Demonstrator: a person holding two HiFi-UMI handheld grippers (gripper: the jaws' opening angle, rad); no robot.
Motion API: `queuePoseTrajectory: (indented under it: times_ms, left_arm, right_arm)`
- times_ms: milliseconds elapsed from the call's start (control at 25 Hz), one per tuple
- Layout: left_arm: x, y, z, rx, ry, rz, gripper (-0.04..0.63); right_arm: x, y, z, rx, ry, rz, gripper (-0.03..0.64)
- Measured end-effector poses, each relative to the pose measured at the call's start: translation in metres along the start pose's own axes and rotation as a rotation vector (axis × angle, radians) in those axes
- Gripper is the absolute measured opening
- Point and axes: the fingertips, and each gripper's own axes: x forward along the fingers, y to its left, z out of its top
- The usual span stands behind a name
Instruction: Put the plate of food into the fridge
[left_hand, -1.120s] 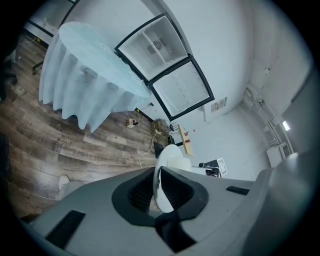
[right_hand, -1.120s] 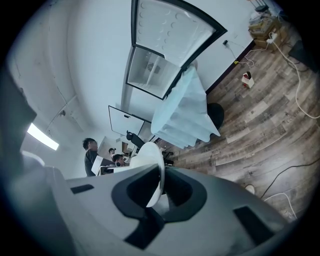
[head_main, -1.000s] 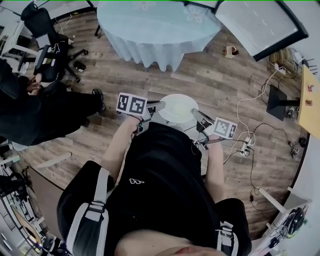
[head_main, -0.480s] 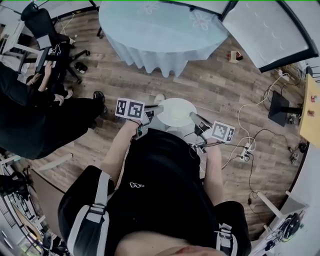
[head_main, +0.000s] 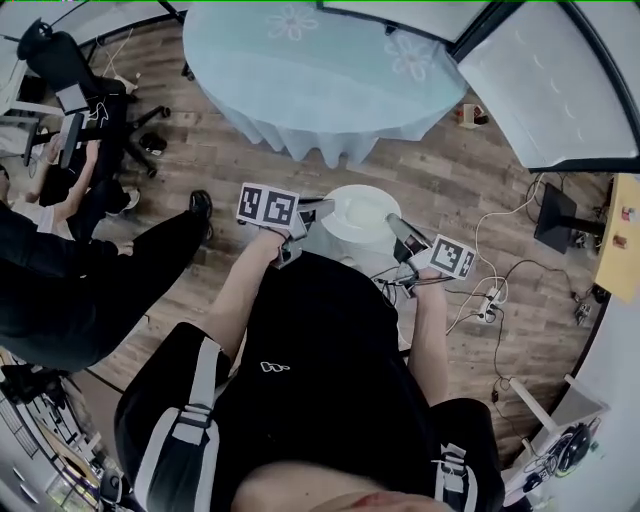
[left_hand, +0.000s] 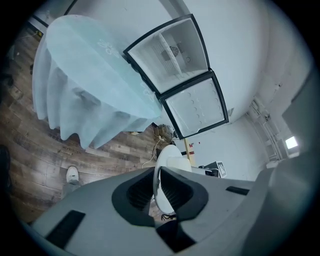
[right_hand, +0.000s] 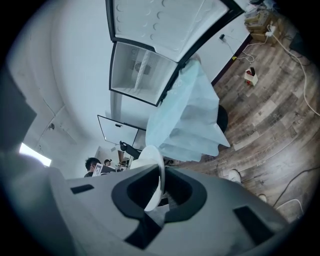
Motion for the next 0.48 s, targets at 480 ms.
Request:
queuePoseTrajectory:
  times_ms: [480]
  left_arm:
    - [-0.052,0.055,0.091,0.053,-0.037,0.096,0.043]
  right_arm:
    - [0.103,0.045,0.044,-0.085,0.108,0.001,0.029]
